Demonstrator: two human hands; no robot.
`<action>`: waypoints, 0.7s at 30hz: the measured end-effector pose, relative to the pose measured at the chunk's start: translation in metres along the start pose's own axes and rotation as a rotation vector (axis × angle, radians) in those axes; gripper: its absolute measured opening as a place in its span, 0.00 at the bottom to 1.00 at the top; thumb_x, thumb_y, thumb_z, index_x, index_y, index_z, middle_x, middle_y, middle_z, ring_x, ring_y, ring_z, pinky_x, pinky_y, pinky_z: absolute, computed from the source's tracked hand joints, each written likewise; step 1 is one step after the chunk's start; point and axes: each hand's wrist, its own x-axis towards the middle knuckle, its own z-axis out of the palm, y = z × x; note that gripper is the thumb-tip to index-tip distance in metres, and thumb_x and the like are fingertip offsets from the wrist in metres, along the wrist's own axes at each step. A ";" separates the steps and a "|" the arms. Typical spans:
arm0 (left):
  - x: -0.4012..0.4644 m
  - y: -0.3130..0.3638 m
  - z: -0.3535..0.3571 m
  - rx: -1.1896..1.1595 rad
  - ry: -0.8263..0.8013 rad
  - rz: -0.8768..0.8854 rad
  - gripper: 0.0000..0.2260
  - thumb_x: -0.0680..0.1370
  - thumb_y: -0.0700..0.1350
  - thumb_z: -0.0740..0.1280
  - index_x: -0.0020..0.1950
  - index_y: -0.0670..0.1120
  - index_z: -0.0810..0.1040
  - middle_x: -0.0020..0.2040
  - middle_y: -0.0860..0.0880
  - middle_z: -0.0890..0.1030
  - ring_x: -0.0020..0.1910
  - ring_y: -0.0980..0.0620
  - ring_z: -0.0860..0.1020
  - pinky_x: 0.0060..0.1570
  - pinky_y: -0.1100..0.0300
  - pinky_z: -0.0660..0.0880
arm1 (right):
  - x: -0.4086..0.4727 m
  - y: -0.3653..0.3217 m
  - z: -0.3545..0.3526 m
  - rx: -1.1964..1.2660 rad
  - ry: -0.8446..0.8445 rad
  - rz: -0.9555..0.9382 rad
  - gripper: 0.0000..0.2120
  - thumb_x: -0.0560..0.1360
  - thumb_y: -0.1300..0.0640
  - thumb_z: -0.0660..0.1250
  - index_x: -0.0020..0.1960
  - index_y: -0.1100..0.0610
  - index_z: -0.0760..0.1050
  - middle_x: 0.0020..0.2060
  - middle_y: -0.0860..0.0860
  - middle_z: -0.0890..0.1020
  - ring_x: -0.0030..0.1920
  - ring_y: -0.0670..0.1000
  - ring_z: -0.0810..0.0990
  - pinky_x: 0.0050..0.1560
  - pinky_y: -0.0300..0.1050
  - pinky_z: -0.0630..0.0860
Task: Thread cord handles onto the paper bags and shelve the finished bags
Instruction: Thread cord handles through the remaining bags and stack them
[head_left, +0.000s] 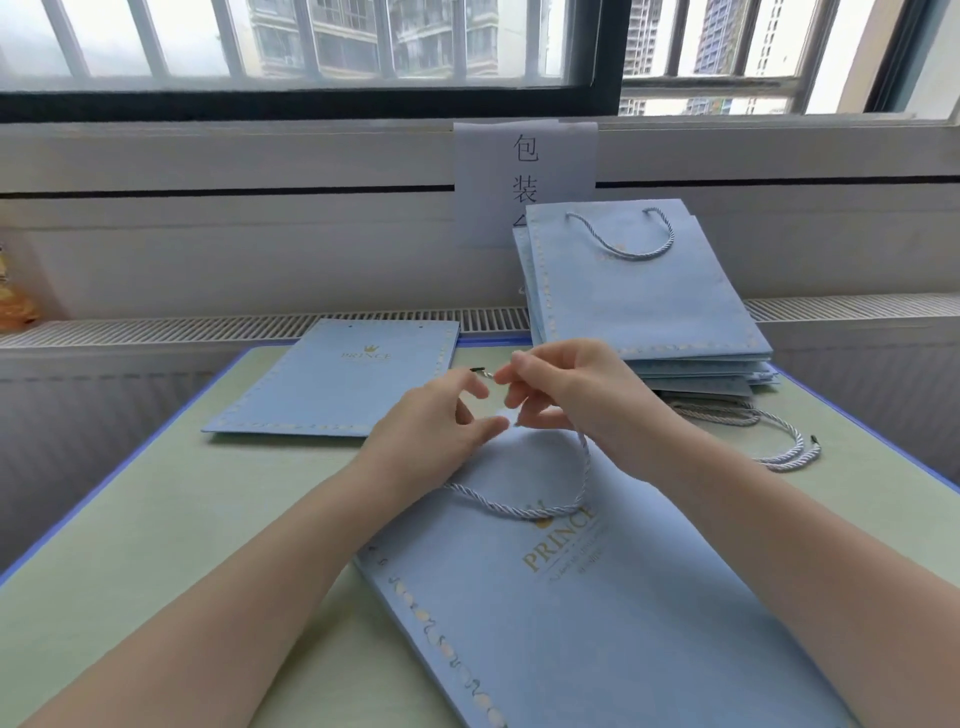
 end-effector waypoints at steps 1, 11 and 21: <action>0.000 0.001 0.000 -0.082 0.050 0.010 0.13 0.75 0.53 0.68 0.56 0.52 0.71 0.38 0.52 0.78 0.36 0.56 0.74 0.41 0.58 0.70 | 0.000 0.002 0.000 -0.051 0.004 -0.027 0.10 0.79 0.60 0.61 0.44 0.60 0.80 0.30 0.50 0.79 0.31 0.47 0.77 0.41 0.39 0.79; 0.002 -0.007 0.001 -0.071 0.060 0.108 0.07 0.77 0.52 0.67 0.38 0.57 0.77 0.37 0.56 0.80 0.33 0.62 0.73 0.44 0.55 0.74 | -0.002 0.000 0.004 -0.106 -0.008 -0.160 0.10 0.81 0.65 0.55 0.49 0.60 0.75 0.31 0.50 0.80 0.31 0.49 0.77 0.42 0.41 0.78; 0.000 -0.006 0.000 -0.134 0.135 0.191 0.13 0.79 0.57 0.60 0.34 0.58 0.74 0.27 0.63 0.74 0.27 0.61 0.69 0.34 0.58 0.64 | -0.002 -0.002 -0.002 -0.102 -0.050 -0.191 0.13 0.81 0.65 0.55 0.43 0.57 0.76 0.30 0.49 0.80 0.34 0.47 0.79 0.46 0.44 0.78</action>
